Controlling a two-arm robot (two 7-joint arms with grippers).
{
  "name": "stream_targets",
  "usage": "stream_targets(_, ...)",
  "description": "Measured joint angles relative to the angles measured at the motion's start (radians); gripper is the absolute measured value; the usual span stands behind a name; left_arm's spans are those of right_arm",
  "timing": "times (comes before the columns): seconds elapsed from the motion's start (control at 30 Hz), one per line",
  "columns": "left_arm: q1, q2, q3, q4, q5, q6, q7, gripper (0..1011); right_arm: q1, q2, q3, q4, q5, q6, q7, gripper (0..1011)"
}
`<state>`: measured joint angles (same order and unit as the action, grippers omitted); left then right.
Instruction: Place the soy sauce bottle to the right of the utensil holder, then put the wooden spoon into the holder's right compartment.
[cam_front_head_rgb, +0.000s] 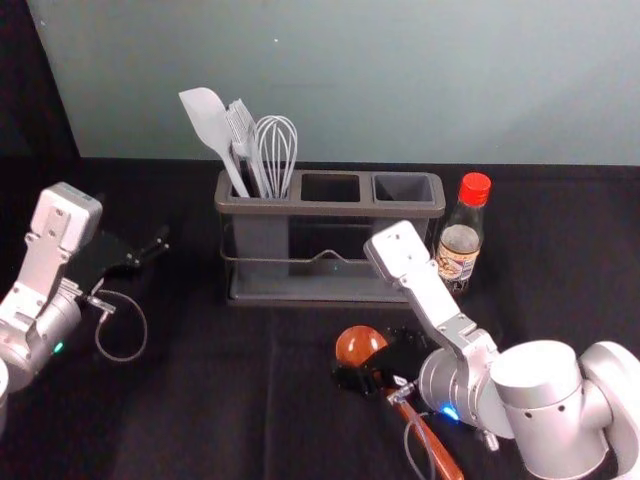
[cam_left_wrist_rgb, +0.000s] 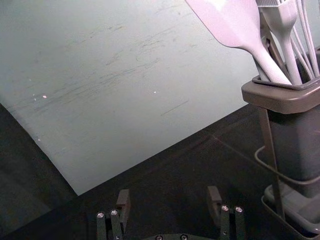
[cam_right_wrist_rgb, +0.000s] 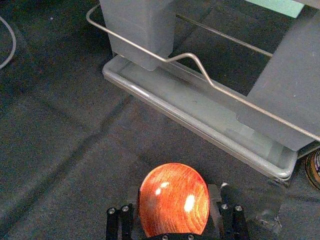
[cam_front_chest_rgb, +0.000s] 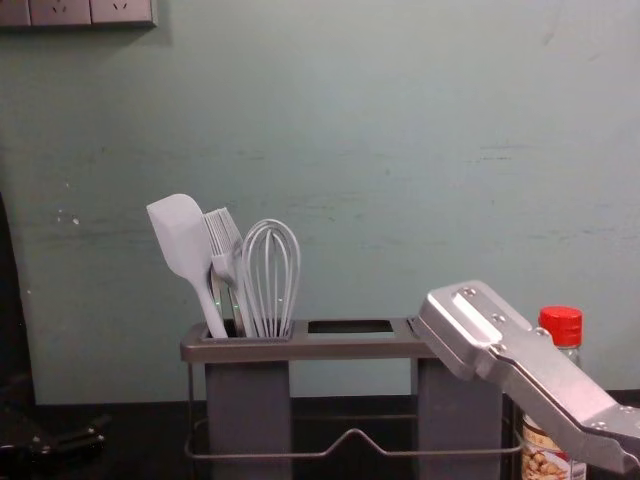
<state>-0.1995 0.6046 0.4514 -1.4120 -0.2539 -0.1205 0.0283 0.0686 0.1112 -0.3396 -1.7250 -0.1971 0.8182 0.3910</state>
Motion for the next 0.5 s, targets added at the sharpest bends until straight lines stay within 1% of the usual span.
stream_targets(0.13, 0.000, 0.000, 0.000, 0.000, 0.000, 0.000, 0.000, 1005, -0.006, 0.002, 0.003, -0.012, -0.007, 0.003, 0.006, 838)
stream_targets(0.5, 0.000, 0.000, 0.000, 0.000, 0.000, 0.000, 0.000, 1005, -0.047, 0.020, 0.028, -0.114, -0.024, 0.001, 0.034, 839)
